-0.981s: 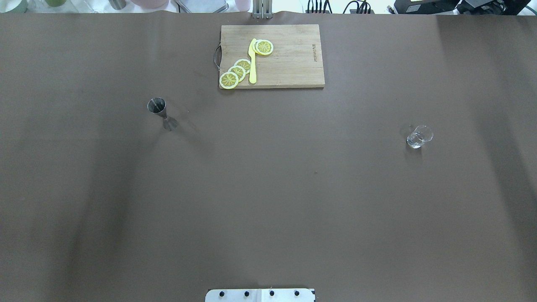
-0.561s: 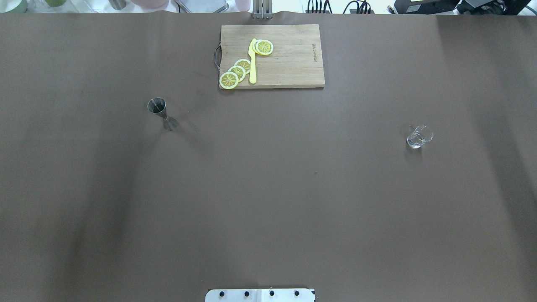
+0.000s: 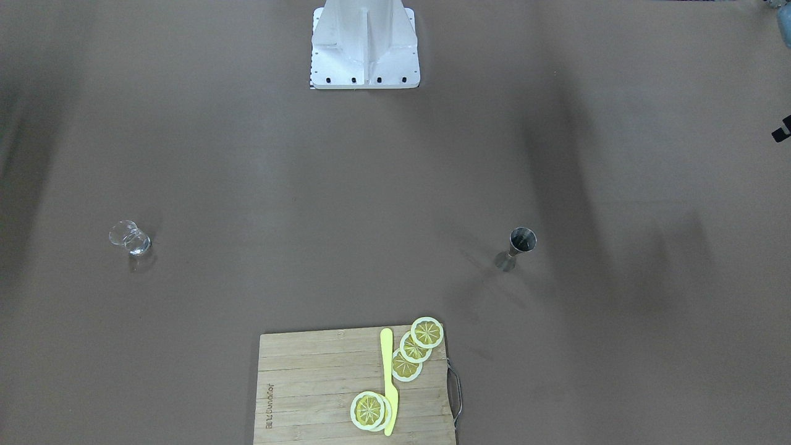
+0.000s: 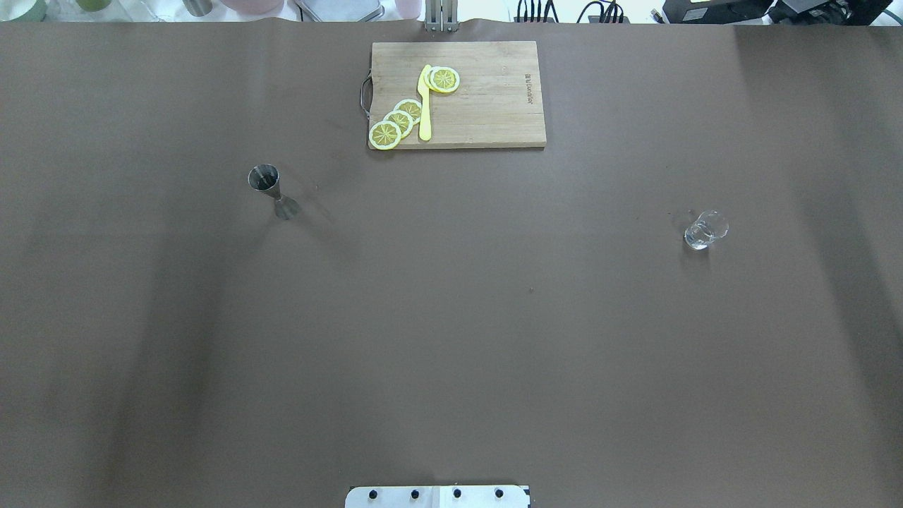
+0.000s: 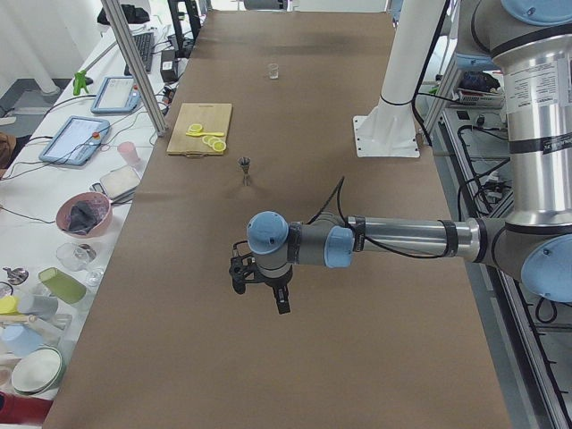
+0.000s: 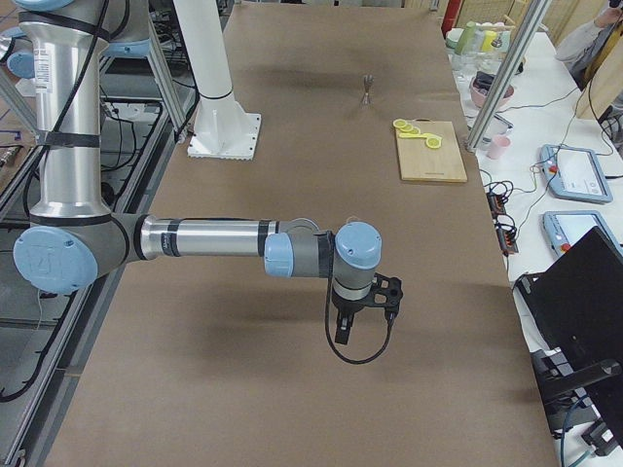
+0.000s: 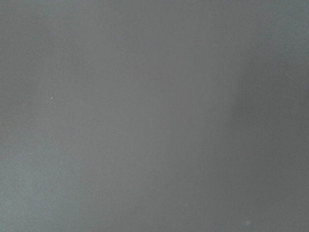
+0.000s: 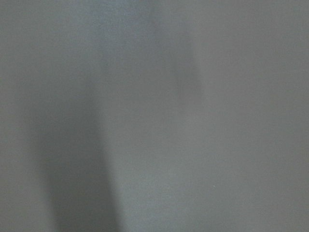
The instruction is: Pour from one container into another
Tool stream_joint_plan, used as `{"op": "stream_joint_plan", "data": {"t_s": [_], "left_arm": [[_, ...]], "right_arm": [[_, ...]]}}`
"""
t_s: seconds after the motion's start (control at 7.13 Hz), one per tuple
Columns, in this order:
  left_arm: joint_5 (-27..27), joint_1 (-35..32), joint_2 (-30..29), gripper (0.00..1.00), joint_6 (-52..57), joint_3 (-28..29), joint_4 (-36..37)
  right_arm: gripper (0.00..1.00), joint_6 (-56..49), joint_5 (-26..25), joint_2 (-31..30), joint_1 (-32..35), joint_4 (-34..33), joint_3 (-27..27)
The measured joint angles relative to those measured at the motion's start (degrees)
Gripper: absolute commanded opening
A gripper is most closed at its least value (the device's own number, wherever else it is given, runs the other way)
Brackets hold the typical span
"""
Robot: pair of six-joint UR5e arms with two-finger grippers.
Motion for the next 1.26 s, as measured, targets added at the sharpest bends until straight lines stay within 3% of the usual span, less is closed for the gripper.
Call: {"op": "stream_joint_plan", "data": {"t_s": [1.26], "left_arm": [[-2.0,0.0,0.0,0.99,0.2,-0.3,0.0]], "right_arm": [[1.0,-0.1,0.0,0.0,0.0,0.0,0.0]]}}
